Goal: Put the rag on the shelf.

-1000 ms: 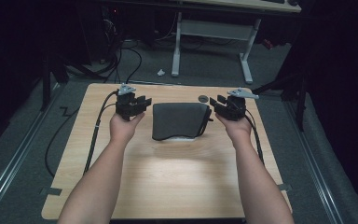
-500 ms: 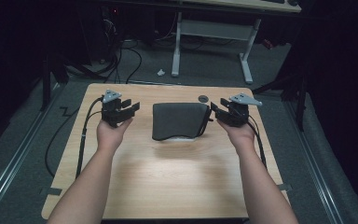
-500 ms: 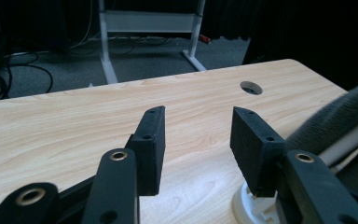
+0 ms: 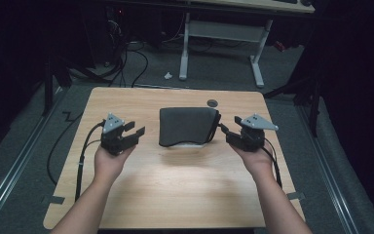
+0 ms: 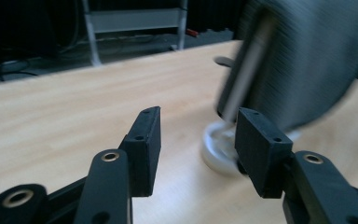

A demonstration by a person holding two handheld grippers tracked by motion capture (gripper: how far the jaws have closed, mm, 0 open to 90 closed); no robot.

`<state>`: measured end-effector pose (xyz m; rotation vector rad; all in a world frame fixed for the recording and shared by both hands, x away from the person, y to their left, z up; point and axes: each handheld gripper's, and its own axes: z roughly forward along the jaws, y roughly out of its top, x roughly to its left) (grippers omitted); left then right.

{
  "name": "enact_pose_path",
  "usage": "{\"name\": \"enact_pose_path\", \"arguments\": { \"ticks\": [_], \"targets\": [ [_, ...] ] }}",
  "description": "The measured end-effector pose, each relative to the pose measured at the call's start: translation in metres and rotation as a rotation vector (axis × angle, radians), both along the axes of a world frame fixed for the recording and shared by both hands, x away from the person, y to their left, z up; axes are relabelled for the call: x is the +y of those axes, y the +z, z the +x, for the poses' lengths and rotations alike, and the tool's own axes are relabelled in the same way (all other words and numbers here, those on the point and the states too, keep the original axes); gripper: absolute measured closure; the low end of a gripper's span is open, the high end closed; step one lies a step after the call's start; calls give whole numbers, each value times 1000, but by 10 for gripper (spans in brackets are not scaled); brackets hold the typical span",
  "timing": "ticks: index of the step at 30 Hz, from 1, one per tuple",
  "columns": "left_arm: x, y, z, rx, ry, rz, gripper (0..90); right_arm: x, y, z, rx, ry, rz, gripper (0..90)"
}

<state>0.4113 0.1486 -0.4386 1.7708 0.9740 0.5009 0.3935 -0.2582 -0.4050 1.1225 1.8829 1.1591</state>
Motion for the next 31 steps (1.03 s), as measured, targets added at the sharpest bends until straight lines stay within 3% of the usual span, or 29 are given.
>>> {"name": "enact_pose_path", "arguments": {
  "ticks": [2,5,8,14,18,20,22,24,28,31],
  "targets": [
    [-2,-8,-18,-2,-22,-18,508,2,-5,-14,4,1,-10,396],
    [-8,-23,-47,6,-57,2,508,7,-17,-36,13,11,-40,394],
    [-17,-41,-70,57,-96,34,500,13,-33,-58,40,29,-59,402],
    [-34,-68,-110,127,-165,43,485,29,-72,-98,86,54,-49,410],
    [-42,-84,-135,173,-200,37,476,43,-96,-121,103,74,-94,408],
    [-47,-87,-142,211,-220,50,477,48,-106,-131,103,82,-113,416],
    [-53,-90,-145,205,-237,89,470,51,-112,-137,119,111,-112,423],
    [-57,-92,-144,204,-243,99,469,54,-114,-139,125,128,-148,418],
    [-56,-89,-140,184,-235,92,468,54,-118,-135,143,124,-139,420],
    [-52,-90,-139,193,-229,85,468,52,-119,-133,146,112,-141,422]
  ]
}}
